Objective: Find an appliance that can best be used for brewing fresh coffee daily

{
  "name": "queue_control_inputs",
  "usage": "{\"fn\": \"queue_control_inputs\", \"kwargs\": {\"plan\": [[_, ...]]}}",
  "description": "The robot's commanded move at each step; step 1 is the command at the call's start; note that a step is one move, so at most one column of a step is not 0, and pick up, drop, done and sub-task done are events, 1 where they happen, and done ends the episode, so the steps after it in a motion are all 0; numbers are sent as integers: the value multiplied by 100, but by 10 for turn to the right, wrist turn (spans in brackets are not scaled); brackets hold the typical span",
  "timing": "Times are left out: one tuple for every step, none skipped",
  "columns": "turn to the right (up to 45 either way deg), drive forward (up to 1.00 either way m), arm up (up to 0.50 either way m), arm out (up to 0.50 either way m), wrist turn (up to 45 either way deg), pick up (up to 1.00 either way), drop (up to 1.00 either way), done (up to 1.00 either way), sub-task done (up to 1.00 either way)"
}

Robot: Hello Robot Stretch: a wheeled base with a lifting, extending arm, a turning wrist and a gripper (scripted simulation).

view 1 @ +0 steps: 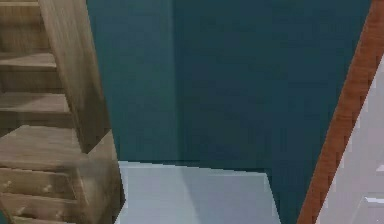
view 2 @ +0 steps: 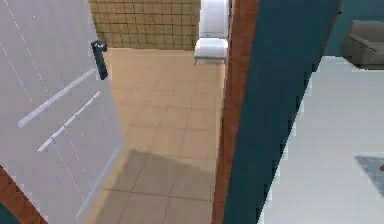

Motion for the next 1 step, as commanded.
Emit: {"fn": "queue_control_inputs", "kwargs": {"plan": [[90,0,0,0,0,0,0,0,0]]}}
